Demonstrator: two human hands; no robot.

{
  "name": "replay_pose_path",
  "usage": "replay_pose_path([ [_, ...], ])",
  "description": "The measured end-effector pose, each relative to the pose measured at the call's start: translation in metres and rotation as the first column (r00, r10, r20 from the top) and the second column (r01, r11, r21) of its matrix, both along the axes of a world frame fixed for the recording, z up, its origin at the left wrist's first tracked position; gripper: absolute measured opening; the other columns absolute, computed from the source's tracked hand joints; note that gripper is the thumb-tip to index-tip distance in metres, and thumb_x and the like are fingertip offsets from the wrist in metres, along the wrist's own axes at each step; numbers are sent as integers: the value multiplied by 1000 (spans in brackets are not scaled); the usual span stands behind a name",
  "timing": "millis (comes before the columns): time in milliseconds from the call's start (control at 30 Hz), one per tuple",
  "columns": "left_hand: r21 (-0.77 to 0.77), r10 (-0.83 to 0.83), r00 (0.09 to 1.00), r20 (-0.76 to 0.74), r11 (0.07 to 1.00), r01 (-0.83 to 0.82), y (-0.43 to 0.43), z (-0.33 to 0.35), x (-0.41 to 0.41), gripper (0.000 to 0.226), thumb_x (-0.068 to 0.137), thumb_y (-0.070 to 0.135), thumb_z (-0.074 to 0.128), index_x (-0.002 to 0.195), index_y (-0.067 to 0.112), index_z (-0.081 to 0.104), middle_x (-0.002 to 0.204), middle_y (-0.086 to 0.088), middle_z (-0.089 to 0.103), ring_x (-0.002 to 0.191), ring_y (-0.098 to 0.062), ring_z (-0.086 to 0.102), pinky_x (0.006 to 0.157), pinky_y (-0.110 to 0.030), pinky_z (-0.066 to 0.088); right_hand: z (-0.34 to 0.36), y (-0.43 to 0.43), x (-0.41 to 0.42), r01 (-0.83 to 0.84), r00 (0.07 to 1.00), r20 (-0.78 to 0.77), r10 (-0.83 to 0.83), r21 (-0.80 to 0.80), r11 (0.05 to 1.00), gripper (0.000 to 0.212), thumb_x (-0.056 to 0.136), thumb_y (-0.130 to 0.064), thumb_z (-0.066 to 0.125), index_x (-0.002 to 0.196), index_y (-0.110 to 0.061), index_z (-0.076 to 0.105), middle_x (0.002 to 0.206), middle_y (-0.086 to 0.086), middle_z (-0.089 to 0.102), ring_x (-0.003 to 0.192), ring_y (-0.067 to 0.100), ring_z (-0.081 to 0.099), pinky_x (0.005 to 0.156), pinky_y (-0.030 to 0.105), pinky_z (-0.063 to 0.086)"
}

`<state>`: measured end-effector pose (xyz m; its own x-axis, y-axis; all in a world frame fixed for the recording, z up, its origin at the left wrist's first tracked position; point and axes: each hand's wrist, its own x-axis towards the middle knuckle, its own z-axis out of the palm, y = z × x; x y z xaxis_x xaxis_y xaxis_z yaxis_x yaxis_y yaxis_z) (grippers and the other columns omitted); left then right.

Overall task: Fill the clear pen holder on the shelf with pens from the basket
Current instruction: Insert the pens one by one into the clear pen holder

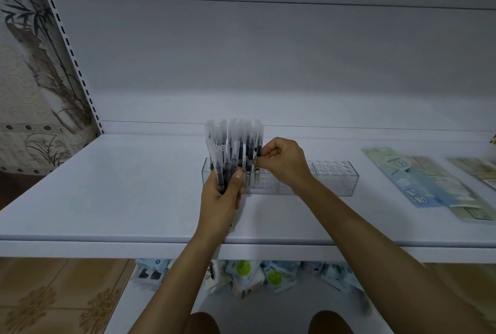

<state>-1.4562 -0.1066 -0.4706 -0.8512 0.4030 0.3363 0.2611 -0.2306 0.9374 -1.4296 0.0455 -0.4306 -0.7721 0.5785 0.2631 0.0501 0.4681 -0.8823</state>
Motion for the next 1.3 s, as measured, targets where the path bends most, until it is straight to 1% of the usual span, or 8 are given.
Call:
replay_pose_path([
  [300, 1, -3, 1000, -1, 1000, 3, 0, -2, -2, 16, 96, 23, 52, 86, 10, 55, 60, -3, 48, 50, -10, 43, 46, -20, 39, -1, 1, -1, 3, 1000, -6, -3, 10, 1000, 25, 69, -16, 83, 71, -18, 58, 63, -5, 59, 56, 7, 55, 55, 19, 44],
  [467, -2, -2, 1000, -7, 1000, 2, 1, -2, -2, 15, 96, 23, 53, 85, 13, 55, 60, -3, 48, 50, -10, 43, 47, -20, 40, -1, 1, 1, -7, 1000, -9, 8, 24, 1000, 26, 68, -13, 84, 72, -17, 58, 63, -6, 59, 56, 5, 55, 55, 16, 43],
  [700, -3, -7, 1000, -11, 1000, 7, 1, -2, -2, 13, 96, 23, 53, 86, 15, 56, 61, -5, 47, 51, -11, 42, 47, -21, 39, -3, 1, 1, -10, 1000, -6, 10, 48, 999, 26, 68, -11, 83, 72, -18, 58, 64, -5, 61, 59, 6, 58, 58, 17, 46],
  [900, 1, -5, 1000, -4, 1000, 5, 0, -2, -2, 11, 96, 23, 53, 89, 16, 57, 60, -2, 47, 51, -10, 42, 47, -21, 39, -3, -1, 3, -20, 1000, -3, 21, 63, 998, 23, 68, -9, 82, 78, -11, 62, 66, -5, 61, 61, 6, 57, 59, 16, 45],
  [1067, 6, -8, 1000, -2, 1000, 8, 0, -3, -2, 9, 96, 24, 53, 90, 17, 57, 61, -4, 48, 51, -11, 42, 47, -21, 39, -2, 0, 4, -15, 1000, 3, 14, 79, 997, 25, 68, -11, 83, 75, -16, 60, 66, -6, 61, 60, 3, 57, 58, 15, 44],
  [1167, -1, -8, 1000, -6, 1000, 8, 1, -2, -2, 9, 96, 24, 53, 91, 16, 57, 61, -4, 47, 51, -11, 42, 47, -20, 40, -2, 1, 5, -14, 1000, -9, 15, 69, 998, 25, 68, -10, 83, 74, -16, 59, 65, -5, 62, 60, 4, 58, 59, 15, 46],
  [1233, -5, -10, 1000, -7, 1000, 10, 1, -1, -1, 9, 96, 23, 53, 90, 18, 56, 60, -4, 47, 51, -11, 41, 47, -20, 39, 0, 2, 6, -22, 1000, 3, 21, 57, 998, 27, 67, -9, 83, 74, -17, 58, 67, -3, 63, 62, 5, 59, 62, 17, 49],
  [1300, -5, -14, 1000, -8, 1000, 14, 0, -1, -1, 9, 96, 23, 53, 90, 17, 56, 60, -2, 47, 51, -10, 41, 47, -20, 39, 3, 3, 6, -30, 999, 25, 30, 25, 999, 28, 67, -7, 82, 73, -17, 57, 69, 0, 64, 65, 10, 61, 67, 24, 52],
])
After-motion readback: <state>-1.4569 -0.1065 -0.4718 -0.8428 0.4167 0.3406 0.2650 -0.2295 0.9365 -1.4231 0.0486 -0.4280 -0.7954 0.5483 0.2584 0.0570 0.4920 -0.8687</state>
